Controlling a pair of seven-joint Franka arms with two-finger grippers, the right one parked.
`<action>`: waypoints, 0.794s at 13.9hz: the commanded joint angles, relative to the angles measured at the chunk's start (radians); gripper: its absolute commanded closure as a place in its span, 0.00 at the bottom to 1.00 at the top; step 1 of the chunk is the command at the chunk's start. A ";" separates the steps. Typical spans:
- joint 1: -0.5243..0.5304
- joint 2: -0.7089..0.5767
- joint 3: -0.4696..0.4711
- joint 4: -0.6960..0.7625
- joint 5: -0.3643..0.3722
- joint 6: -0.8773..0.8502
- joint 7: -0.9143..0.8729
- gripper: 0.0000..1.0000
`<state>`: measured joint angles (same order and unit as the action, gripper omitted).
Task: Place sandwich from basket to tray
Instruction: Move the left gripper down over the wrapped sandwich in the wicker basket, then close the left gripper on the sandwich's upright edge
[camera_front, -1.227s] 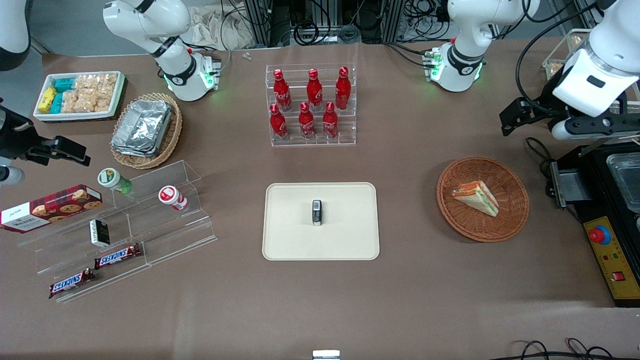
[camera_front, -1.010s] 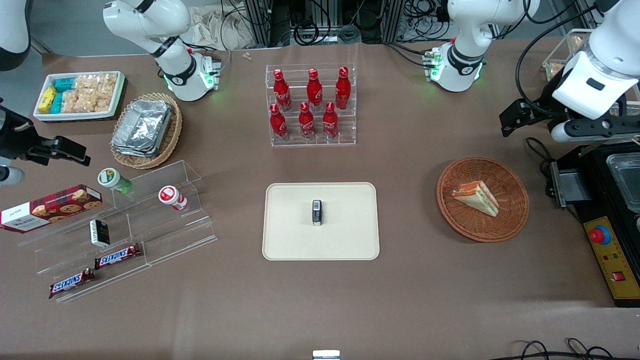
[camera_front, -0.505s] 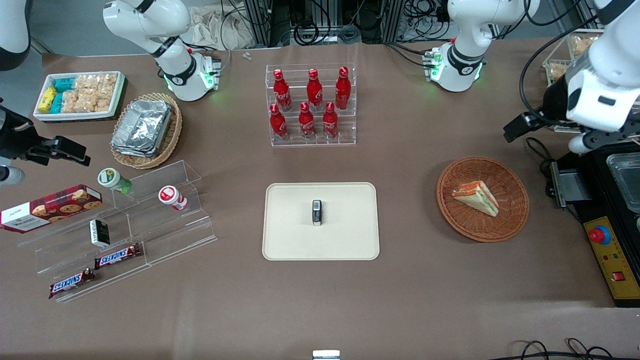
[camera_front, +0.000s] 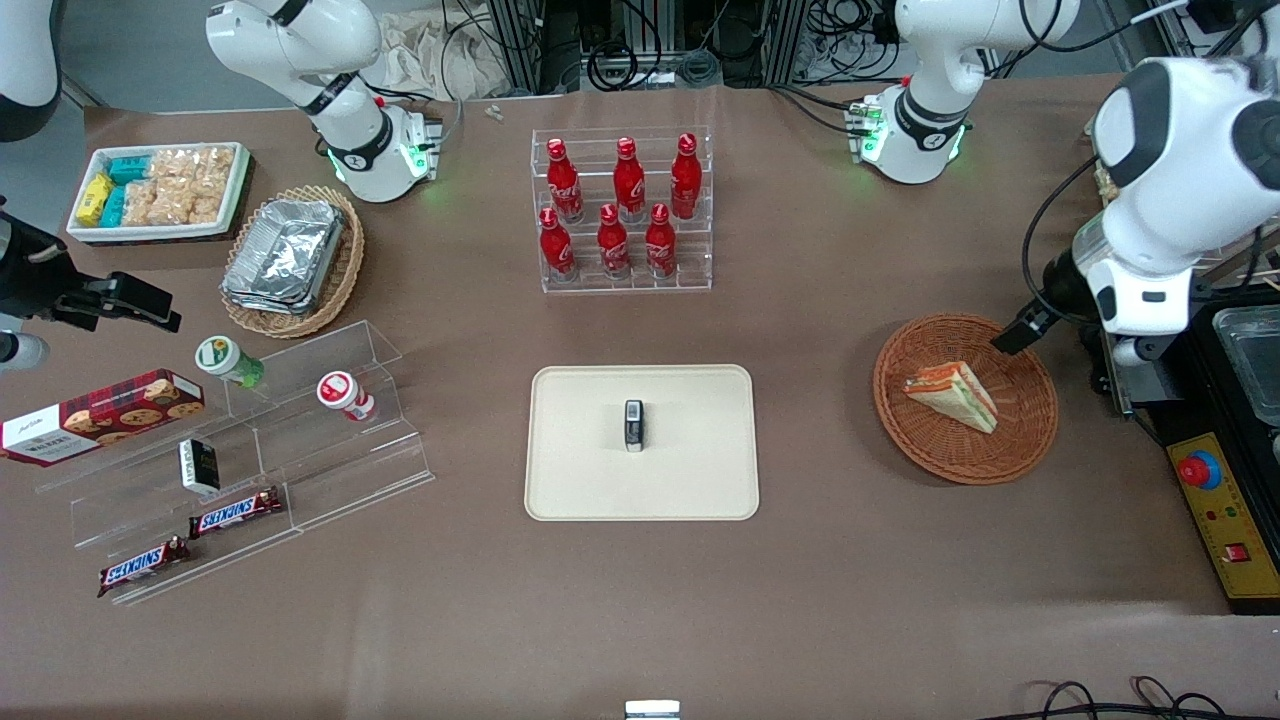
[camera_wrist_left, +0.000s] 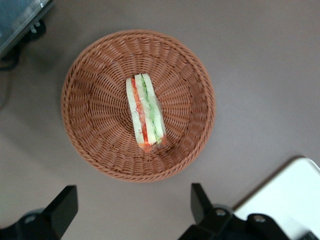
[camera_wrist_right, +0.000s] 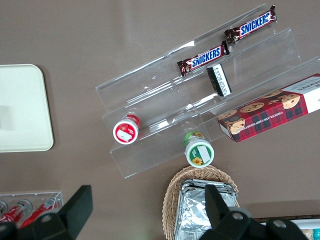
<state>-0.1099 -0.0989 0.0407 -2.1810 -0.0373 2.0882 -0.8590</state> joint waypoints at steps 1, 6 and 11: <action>-0.002 0.089 -0.005 -0.049 -0.015 0.125 -0.093 0.00; -0.004 0.290 0.010 -0.056 -0.015 0.317 -0.179 0.00; -0.004 0.407 0.013 -0.054 -0.016 0.404 -0.181 0.02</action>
<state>-0.1109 0.2701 0.0523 -2.2441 -0.0456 2.4524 -1.0193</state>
